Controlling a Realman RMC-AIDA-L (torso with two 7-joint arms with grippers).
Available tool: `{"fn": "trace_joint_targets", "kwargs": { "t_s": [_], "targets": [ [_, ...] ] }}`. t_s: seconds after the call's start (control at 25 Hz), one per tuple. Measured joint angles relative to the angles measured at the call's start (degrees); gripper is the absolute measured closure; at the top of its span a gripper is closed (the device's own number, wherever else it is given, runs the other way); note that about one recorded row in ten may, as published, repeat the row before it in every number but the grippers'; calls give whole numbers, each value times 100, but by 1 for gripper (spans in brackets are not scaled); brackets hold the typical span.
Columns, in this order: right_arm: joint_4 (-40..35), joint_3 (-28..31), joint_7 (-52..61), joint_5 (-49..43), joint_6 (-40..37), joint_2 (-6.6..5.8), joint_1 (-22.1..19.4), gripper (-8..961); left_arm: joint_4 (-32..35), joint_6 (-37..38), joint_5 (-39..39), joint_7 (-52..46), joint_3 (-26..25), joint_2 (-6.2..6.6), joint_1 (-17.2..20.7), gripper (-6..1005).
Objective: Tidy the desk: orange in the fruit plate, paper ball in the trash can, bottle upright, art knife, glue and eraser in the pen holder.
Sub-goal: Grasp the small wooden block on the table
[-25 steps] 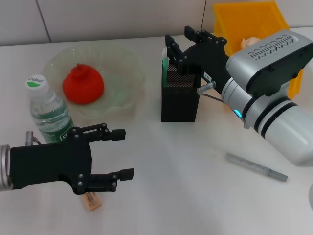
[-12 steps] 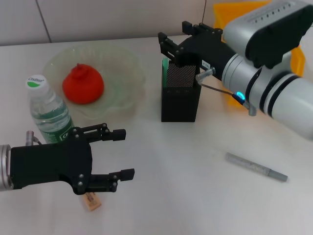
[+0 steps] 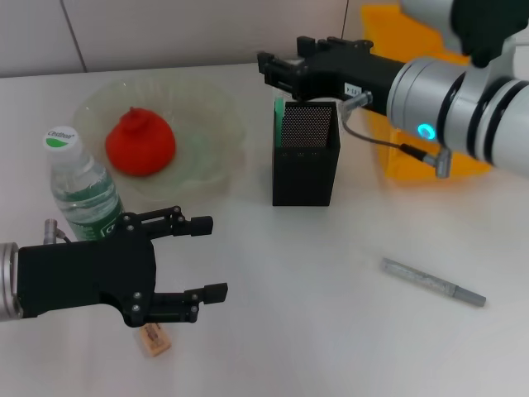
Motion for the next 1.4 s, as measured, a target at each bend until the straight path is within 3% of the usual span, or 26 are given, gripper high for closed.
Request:
{"fn": "trace_joint_targets", "kwargs": {
  "t_s": [0.04, 0.08, 0.16, 0.2, 0.24, 0.36, 0.44, 0.6, 0.64, 1.04, 1.4],
  "targets": [
    [-26, 225, -673, 804, -225, -11, 0, 359, -1, 0, 0, 1, 0, 0, 7, 245],
    [-26, 225, -673, 804, -225, -11, 0, 358, -1, 0, 0, 1, 0, 0, 7, 245],
    [-11, 497, -1456, 1658, -474, 17, -8, 358, -11, 0, 0, 16, -1, 0, 12, 245],
    [23, 660, -1901, 2103, -619, 60, -28, 358, -27, 0, -1, 32, -1, 0, 14, 245],
    [122, 1002, -2812, 2967, -974, 182, -81, 358, -96, 1, -6, 68, -9, 3, 11, 245],
    [266, 1277, -3629, 3782, -1315, 256, -129, 358, -134, 5, -15, 87, -14, 5, 5, 246],
    [623, 1575, -4746, 4984, -1824, 247, -168, 358, -141, 23, -30, 123, -16, 4, 8, 246],
    [1137, 2011, -5844, 5954, -2654, 250, -215, 358, -143, 35, -71, 138, -18, 3, 14, 246],
    [1463, 2252, -6482, 6385, -3243, 256, -257, 358, -143, 39, -86, 141, -18, 2, 13, 246],
    [2892, 3294, -8224, 6857, -5449, 250, -409, 359, -143, 3, -150, 99, -18, 0, -15, 247],
    [3076, 3437, -8759, 6377, -5746, 241, -592, 358, -112, -315, -278, -307, -28, 10, -50, 248]
  ]
}}
